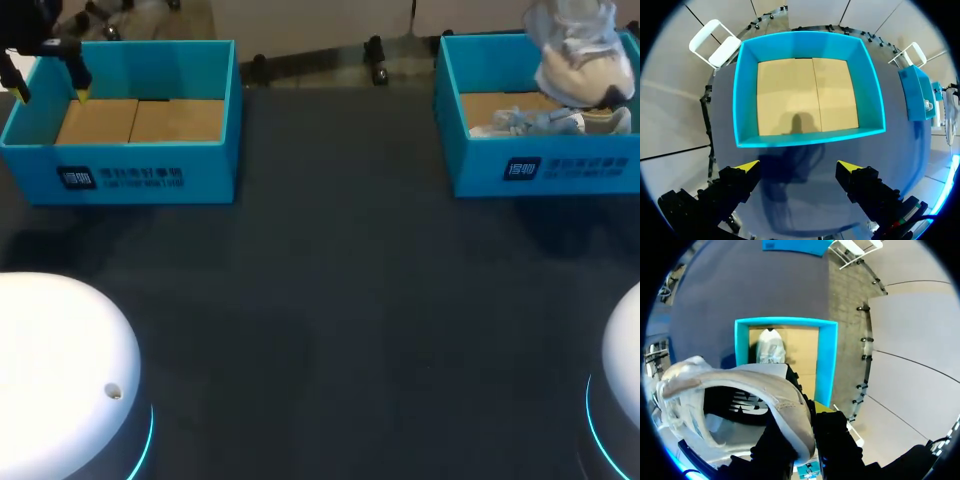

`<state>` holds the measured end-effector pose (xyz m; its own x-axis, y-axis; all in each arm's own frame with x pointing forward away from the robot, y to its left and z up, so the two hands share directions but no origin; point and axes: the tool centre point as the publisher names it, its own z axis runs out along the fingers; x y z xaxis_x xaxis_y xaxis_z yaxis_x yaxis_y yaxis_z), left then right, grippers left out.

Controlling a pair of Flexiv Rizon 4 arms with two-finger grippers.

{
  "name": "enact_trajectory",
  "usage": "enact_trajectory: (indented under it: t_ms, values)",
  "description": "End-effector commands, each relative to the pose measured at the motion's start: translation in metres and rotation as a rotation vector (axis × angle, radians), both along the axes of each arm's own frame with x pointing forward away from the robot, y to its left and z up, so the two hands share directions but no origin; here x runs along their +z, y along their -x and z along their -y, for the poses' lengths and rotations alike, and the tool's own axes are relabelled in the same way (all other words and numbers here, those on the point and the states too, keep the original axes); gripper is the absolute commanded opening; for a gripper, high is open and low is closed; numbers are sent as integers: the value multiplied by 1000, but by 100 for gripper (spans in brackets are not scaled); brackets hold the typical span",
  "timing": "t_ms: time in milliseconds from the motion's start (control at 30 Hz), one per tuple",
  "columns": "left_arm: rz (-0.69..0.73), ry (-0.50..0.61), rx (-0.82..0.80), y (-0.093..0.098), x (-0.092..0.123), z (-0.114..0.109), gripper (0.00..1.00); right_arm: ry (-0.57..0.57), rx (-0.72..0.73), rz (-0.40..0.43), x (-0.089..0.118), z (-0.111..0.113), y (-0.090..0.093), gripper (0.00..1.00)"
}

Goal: Take the shoe out of the shoebox, open the shoe tongue, remove and reinsert the insole, then place the shoe into the shoebox

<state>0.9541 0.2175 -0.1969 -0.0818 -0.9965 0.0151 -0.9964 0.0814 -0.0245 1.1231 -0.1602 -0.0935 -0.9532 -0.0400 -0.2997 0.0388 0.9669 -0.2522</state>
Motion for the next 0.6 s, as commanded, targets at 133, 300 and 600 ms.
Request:
enact_trajectory:
  t_ms: [133, 300, 600]
  values:
    - [2, -2, 1, 1, 1, 0, 100, -12, 19, -24, -1, 7, -19, 0]
    - [2, -2, 1, 1, 1, 0, 100, -26, -33, -23, -6, 19, -29, 0]
    - [2, -2, 1, 1, 1, 0, 100, -56, -505, -24, -10, 66, -39, 0]
